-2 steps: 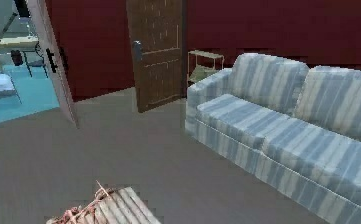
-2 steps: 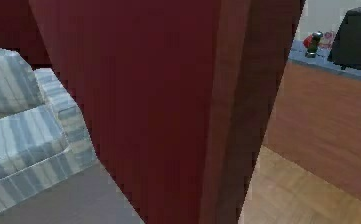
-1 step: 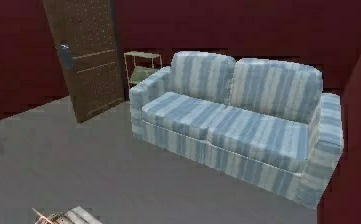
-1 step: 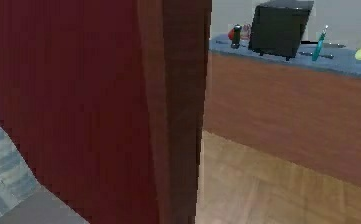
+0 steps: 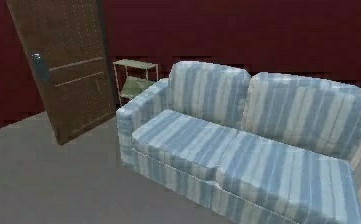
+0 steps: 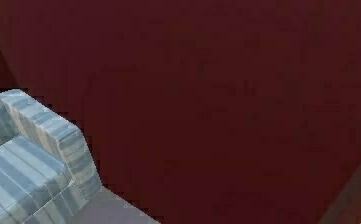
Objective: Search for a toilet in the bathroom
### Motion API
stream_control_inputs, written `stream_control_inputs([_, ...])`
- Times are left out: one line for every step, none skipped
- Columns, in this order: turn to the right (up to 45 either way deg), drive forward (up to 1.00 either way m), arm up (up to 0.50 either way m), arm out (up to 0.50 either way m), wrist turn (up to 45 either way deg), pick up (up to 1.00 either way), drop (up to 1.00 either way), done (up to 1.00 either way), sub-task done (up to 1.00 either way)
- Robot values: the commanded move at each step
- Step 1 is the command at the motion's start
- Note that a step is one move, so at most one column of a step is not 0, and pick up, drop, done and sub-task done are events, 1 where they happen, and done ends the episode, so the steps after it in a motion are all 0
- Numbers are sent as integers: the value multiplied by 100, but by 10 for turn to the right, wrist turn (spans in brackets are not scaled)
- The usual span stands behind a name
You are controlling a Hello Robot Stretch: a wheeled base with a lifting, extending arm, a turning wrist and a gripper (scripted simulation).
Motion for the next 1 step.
stream_control_inputs([120,0,0,0,0,0,0,0,0])
